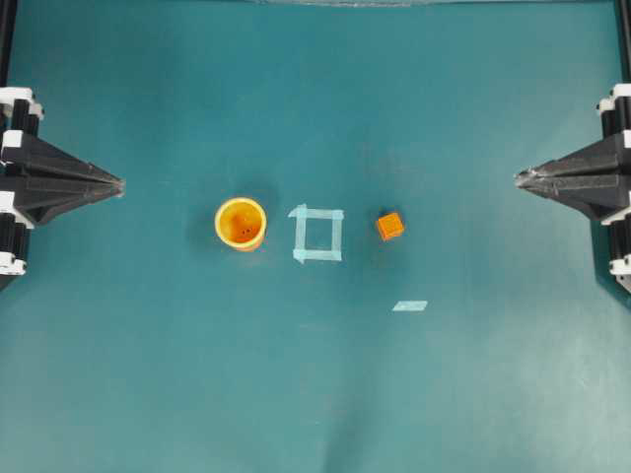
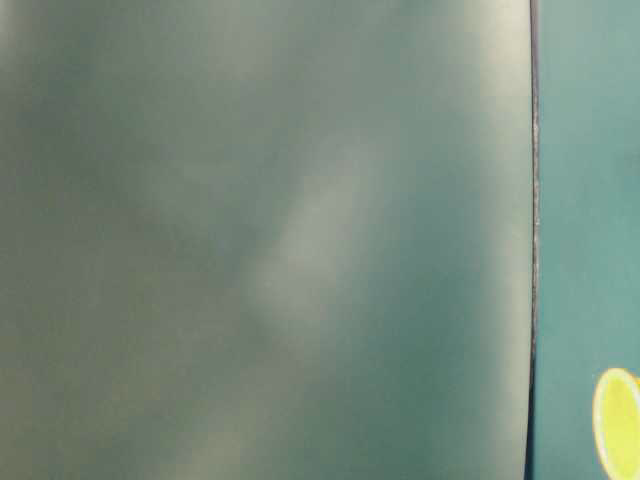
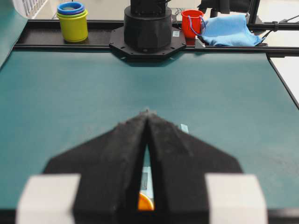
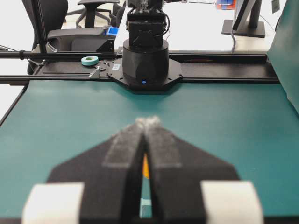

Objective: Move the block to the right with right arm.
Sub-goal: 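Move the right gripper leftward toward the orange cube, then lower the open right gripper around the orange cube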

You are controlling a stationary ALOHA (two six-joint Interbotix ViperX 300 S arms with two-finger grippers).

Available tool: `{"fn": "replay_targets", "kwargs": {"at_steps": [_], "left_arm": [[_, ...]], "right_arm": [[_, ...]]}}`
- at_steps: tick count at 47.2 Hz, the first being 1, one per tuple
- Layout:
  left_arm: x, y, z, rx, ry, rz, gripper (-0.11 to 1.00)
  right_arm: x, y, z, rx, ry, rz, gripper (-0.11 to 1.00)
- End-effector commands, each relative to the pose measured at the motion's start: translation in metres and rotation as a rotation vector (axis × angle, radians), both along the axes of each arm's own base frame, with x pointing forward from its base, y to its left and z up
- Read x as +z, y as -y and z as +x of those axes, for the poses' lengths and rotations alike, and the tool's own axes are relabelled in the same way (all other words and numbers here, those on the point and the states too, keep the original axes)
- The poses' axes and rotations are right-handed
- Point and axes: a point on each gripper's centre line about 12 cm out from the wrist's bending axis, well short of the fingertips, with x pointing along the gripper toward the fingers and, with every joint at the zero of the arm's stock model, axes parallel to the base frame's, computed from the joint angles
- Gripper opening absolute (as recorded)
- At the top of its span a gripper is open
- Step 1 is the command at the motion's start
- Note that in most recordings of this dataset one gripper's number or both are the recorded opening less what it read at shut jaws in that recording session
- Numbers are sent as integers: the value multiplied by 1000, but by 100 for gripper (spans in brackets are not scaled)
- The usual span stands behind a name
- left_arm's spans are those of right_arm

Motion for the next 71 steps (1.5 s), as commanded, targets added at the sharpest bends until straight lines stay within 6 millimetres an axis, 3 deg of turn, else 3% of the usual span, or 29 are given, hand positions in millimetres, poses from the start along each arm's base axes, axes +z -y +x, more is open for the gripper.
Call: {"fn": "replay_targets", "kwargs": {"at_steps": [1, 13, 32, 37, 47, 53, 64, 71], "left_arm": [[11, 0, 3, 0, 8, 24, 0], [18, 0, 3, 0, 17, 21, 0], [17, 0, 4, 0, 9, 18, 0], [17, 0, 4, 0, 8, 18, 0], [15, 0, 5, -1, 2, 7, 0], [15, 0, 5, -1, 0, 6, 0], [15, 0, 5, -1, 0, 6, 0], [15, 0, 5, -1, 2, 6, 0]], "right_arm": [[7, 0, 4, -1, 9, 9, 0], [2, 1, 20, -6, -144, 7, 0], [-6, 3, 52, -11, -239, 10, 1], [-8, 4, 60, -14, -256, 10, 9], [-10, 9, 75, -32, -290, 13, 39], [-18, 15, 85, -51, -329, 19, 49], [-42, 24, 107, -78, -472, 29, 61], [-63, 28, 122, -84, -604, 33, 63]]}}
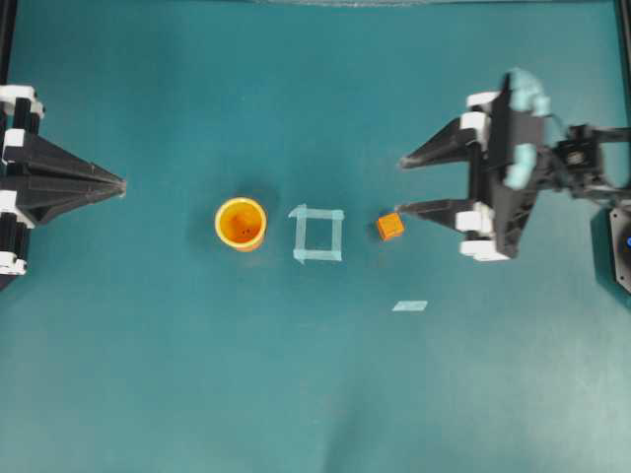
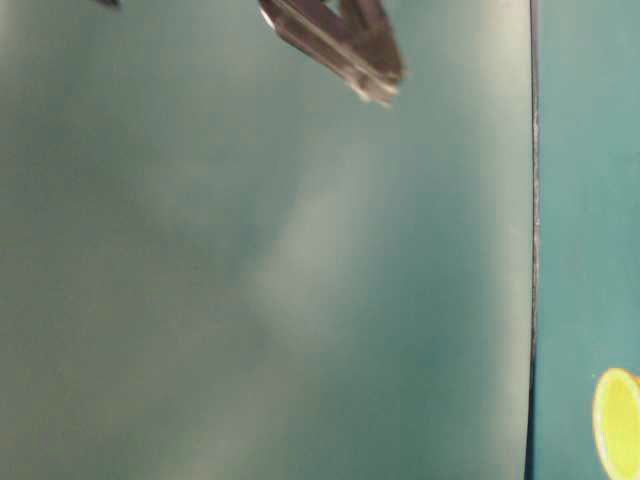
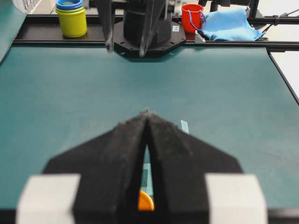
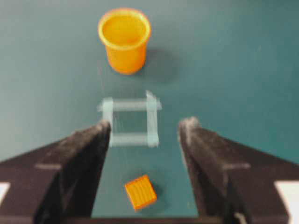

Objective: Move the block to the right with right arm.
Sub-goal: 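Lower the open right gripper around the orange cube, then close the right gripper on the orange cube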

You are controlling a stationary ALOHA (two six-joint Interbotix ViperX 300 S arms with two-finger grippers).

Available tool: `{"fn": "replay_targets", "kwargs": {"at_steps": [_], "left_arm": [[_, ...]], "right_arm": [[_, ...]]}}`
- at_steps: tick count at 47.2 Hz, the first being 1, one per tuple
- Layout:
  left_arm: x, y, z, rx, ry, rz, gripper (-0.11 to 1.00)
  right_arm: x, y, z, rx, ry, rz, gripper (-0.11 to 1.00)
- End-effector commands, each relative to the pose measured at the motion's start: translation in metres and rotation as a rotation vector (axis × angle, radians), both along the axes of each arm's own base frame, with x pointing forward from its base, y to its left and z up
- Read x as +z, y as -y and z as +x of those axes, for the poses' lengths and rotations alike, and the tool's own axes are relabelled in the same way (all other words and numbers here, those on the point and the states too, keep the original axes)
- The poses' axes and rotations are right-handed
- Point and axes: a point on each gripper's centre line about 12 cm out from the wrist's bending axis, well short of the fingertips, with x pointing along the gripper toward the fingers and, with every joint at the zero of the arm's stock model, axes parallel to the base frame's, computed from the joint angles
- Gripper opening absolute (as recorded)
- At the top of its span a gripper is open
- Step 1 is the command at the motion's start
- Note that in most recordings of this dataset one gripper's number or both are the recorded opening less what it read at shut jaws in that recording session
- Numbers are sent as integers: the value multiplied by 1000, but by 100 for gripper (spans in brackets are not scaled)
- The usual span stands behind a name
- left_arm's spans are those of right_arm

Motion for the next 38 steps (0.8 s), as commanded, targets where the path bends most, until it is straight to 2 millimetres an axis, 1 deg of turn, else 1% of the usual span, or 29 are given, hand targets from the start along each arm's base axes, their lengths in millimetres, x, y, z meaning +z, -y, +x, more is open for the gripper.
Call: {"fn": "replay_targets", "kwargs": {"at_steps": [1, 11, 21, 29, 38], "left_arm": [[10, 0, 3, 0, 23, 1, 0], [8, 0, 3, 1, 9, 2, 0], [6, 0, 3, 2, -9, 2, 0], [6, 0, 3, 2, -12, 2, 0], [6, 0, 3, 2, -12, 3, 0]], "right_arm": [[-2, 3, 12, -5, -43, 5, 63], [-35, 4, 26, -5, -167, 15, 63], [-61, 4, 33, -9, -216, 25, 63], [-77, 2, 34, -5, -239, 29, 63], [-97, 0, 30, 14, -304, 15, 63]]}}
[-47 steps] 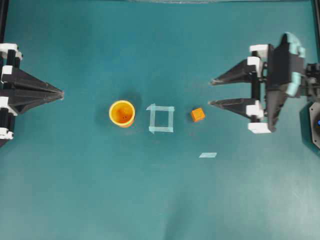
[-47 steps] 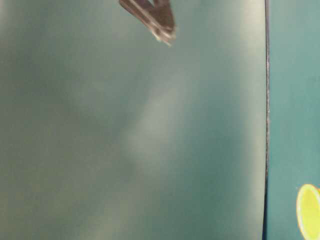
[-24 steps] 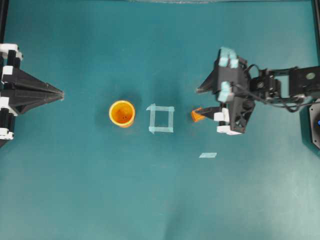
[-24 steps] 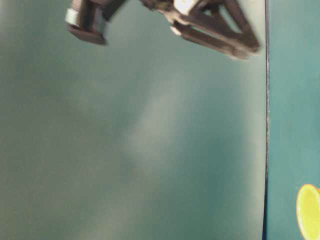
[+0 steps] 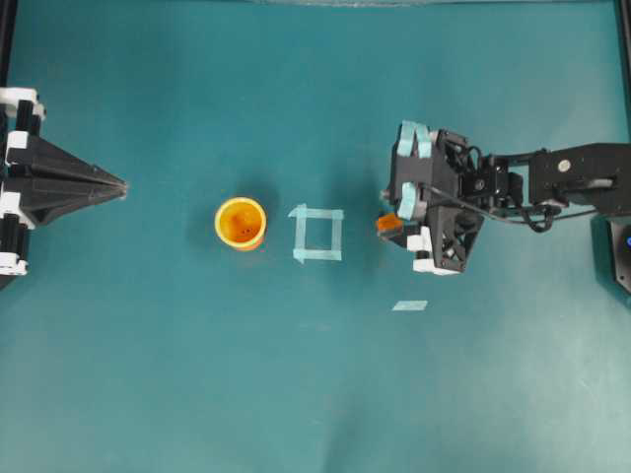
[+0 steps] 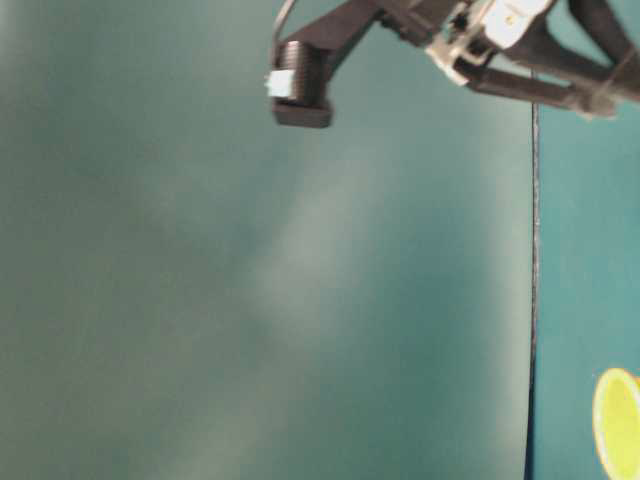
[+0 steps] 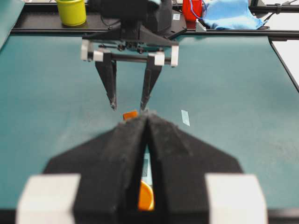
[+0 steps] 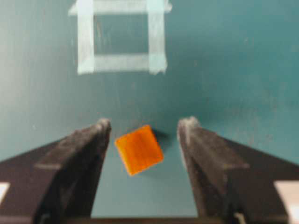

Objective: Move the block to the right with right arm.
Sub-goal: 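Close the right gripper on the orange cube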

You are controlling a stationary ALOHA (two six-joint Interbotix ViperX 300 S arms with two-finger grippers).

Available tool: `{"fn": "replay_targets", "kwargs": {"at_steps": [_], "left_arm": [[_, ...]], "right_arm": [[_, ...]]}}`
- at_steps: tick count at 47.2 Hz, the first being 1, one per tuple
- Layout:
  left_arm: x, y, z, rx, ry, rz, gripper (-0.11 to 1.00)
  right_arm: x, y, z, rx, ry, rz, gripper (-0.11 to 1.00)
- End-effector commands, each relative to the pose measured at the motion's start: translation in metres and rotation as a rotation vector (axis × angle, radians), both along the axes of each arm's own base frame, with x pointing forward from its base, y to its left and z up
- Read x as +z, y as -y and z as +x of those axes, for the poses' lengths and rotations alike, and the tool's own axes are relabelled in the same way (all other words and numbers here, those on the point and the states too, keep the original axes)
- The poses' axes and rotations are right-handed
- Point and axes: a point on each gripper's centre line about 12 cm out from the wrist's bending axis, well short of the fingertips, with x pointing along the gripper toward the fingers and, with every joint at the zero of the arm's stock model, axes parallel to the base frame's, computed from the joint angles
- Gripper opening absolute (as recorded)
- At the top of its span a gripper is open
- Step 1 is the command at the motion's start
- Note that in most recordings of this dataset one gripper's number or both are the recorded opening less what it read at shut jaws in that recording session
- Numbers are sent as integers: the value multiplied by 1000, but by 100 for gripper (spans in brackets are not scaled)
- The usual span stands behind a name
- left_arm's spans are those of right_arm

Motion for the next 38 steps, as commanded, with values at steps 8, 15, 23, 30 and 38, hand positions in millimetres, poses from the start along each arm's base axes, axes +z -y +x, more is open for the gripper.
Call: {"fn": "replay_targets", "kwargs": {"at_steps": [8, 15, 23, 30, 38], "left_arm": [[11, 0, 2, -1, 26, 6, 0], [11, 0, 3, -1, 26, 6, 0], [11, 0, 3, -1, 25, 6, 0], [11, 0, 3, -1, 25, 6, 0], [11, 0, 3, -1, 25, 6, 0]], "right_arm": [[-8, -1, 0, 25, -22, -19, 63], [-11, -2, 2, 57, -34, -46, 63], [-18, -2, 4, 73, -60, -56, 63], [-19, -1, 8, 74, -66, -59, 63], [-19, -1, 9, 77, -65, -61, 56]]}}
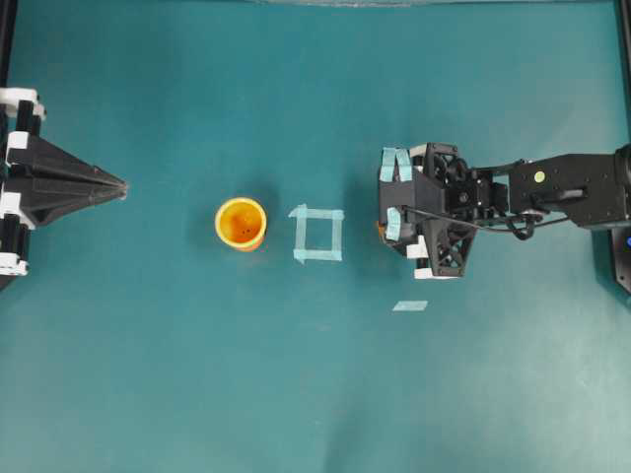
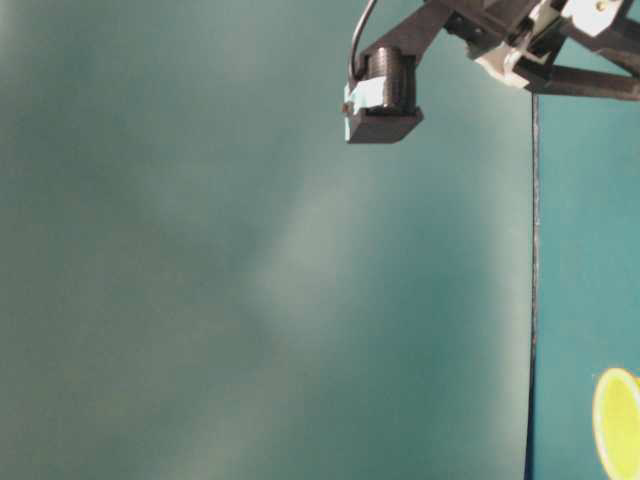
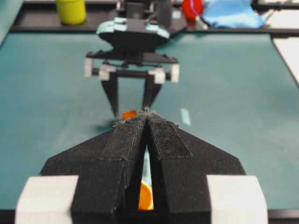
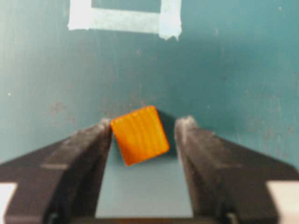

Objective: Move the block to the right with right arm.
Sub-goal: 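Close the right gripper on the orange cube, then lift the cube and carry it rightward with the right gripper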

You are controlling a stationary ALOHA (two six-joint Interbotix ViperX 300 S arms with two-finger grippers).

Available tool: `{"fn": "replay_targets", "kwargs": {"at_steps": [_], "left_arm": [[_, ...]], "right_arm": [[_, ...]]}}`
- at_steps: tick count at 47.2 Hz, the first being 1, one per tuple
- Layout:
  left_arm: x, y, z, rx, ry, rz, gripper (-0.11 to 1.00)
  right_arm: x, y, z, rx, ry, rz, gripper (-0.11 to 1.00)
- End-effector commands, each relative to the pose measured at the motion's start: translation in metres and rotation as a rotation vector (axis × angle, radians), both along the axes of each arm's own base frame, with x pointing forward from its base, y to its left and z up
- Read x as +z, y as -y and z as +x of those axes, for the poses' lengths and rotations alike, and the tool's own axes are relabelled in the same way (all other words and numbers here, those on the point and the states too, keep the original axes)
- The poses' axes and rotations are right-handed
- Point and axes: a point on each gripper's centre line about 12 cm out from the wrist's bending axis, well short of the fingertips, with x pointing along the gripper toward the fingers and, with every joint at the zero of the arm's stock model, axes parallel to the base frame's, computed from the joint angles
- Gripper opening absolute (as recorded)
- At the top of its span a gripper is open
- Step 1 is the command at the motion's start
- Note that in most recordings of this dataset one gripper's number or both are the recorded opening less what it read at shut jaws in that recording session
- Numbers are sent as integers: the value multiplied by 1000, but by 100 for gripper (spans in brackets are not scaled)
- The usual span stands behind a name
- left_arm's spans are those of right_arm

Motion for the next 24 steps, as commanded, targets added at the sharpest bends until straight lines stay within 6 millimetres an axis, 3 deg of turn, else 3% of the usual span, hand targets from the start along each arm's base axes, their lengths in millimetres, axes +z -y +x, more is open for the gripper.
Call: {"fn": "replay_targets", "kwargs": {"at_steps": [1, 8, 17, 24], "left_arm": [[10, 0, 2, 1, 25, 3, 0], [10, 0, 2, 1, 25, 3, 0], [11, 0, 2, 1, 28, 1, 0], [10, 0, 2, 1, 26, 1, 0]], "right_arm": [[8, 0, 5, 5, 29, -5, 55], [8, 0, 5, 5, 23, -5, 41], [12, 0, 6, -2, 34, 0, 41], [27, 0, 5, -11, 63, 4, 41]]}}
